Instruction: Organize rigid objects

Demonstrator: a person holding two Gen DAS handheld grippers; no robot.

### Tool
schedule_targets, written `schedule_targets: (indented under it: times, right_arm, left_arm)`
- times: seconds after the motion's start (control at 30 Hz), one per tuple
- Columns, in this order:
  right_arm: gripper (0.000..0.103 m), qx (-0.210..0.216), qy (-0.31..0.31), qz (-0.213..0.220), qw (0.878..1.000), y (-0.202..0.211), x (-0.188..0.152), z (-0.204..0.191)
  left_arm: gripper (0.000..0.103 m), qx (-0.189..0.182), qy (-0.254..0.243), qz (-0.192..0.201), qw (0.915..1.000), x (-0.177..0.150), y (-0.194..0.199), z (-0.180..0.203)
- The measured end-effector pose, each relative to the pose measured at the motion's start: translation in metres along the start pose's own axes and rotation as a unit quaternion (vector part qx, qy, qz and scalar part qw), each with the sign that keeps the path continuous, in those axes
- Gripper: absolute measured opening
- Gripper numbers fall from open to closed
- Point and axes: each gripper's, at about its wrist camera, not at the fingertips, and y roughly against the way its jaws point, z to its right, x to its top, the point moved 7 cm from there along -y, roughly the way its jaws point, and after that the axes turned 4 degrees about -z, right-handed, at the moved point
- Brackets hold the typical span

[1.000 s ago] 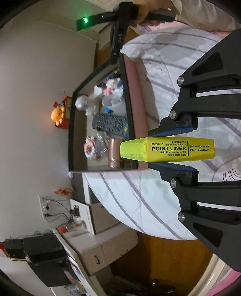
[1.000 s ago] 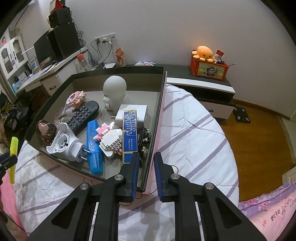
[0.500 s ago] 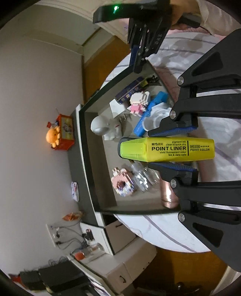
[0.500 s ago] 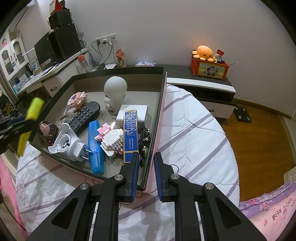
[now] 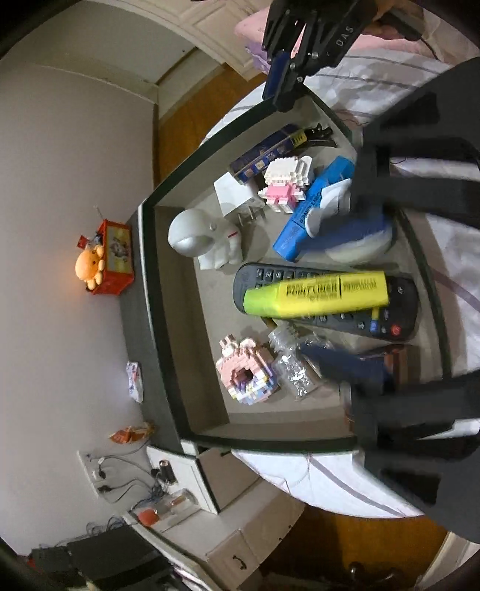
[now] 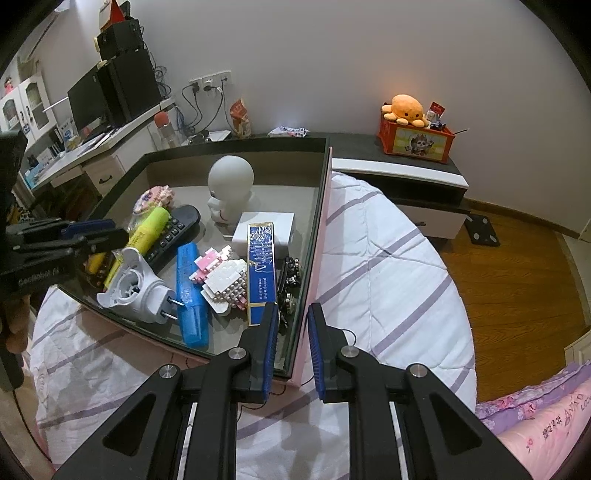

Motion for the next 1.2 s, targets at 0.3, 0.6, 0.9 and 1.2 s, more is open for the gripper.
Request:
schedule_targets:
  times: [0.3,0.6,0.9,1.2]
  right_arm:
    - [0.048,0.002,0.010,0.044,0.999,0.045,0.009,-0.022]
    - [0.079,-0.001,0.031,0.131,0.991,0.122,0.007,-0.058]
    - [0.085,0.007,0.052,0.208,0.977,0.200,-0.017,-0.102]
    - [0.103,0.003,0.055,0.268,0.962,0.262,-0.052,-0.127]
  left_arm:
    - [0.096,0.006,0.023,0.056,0.9981,-0.009,0.066,-0.002]
    - [0.103,0.045,0.039,0.168,0.9839,-0.036,0.167,0.000]
    - [0.103,0.089,0.033,0.243,0.9654,-0.081,0.246,0.014]
    - [0.103,0.098,0.040,0.292,0.9505,-0.116,0.304,0.030]
